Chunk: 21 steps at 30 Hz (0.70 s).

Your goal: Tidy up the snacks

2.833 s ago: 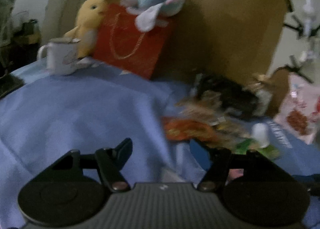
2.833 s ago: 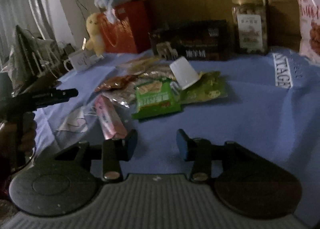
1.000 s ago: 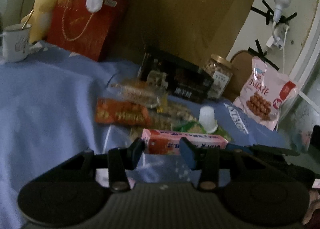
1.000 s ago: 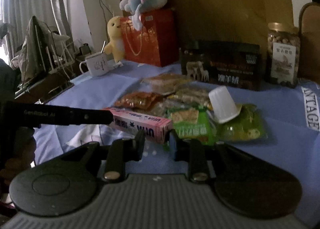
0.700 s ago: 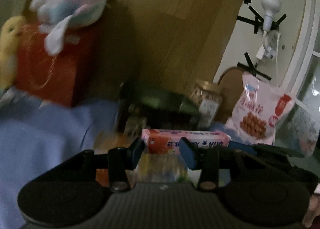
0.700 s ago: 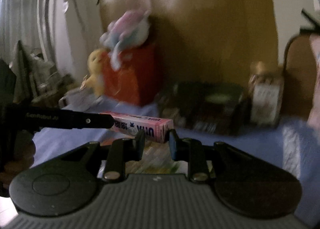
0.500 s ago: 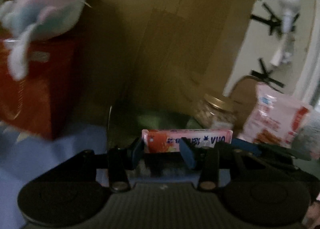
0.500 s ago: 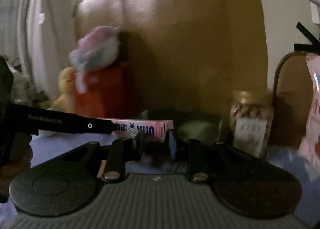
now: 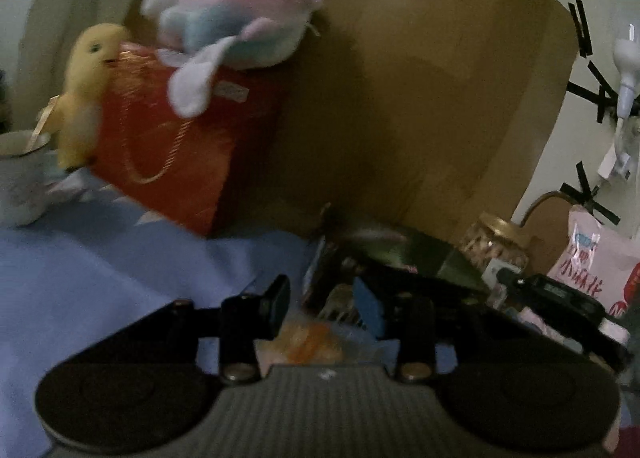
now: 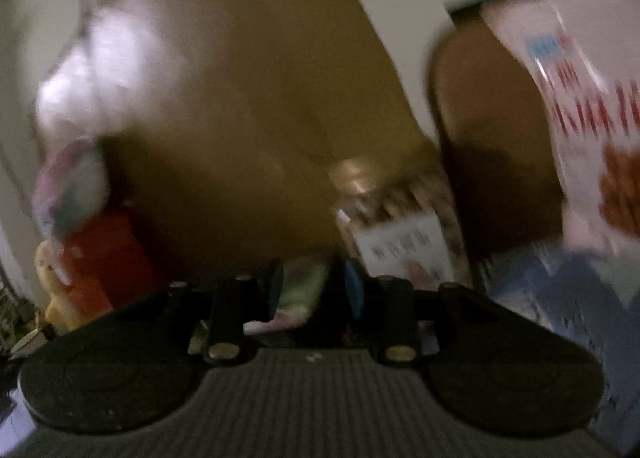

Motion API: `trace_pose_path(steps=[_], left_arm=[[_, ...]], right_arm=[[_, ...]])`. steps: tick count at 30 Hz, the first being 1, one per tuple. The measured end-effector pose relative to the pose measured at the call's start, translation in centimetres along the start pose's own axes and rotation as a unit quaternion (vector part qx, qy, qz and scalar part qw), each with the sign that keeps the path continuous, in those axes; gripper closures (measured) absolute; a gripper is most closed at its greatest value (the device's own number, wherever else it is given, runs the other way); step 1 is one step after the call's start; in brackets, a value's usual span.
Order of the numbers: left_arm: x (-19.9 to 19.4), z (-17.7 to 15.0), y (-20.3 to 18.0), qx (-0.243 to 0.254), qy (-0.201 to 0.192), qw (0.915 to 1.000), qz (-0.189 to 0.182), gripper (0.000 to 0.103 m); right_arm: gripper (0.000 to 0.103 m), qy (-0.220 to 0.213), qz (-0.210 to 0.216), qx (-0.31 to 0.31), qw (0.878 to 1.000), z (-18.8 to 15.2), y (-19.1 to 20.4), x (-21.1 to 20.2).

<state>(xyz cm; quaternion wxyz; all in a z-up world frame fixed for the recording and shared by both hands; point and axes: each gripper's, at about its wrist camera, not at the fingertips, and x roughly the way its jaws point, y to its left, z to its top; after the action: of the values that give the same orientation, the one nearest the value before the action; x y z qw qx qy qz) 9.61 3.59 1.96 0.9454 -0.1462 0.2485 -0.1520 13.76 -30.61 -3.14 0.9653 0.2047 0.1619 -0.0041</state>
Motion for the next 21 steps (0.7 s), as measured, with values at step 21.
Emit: trace_pose_path(steps=[21], left_arm=[[-7.8,-3.1,9.7,-0.054,0.025,0.9958,0.07,0.067]], right_arm=[[0.058,0.094,0.118,-0.124,0.981,-1.2,7.8,-7.0]])
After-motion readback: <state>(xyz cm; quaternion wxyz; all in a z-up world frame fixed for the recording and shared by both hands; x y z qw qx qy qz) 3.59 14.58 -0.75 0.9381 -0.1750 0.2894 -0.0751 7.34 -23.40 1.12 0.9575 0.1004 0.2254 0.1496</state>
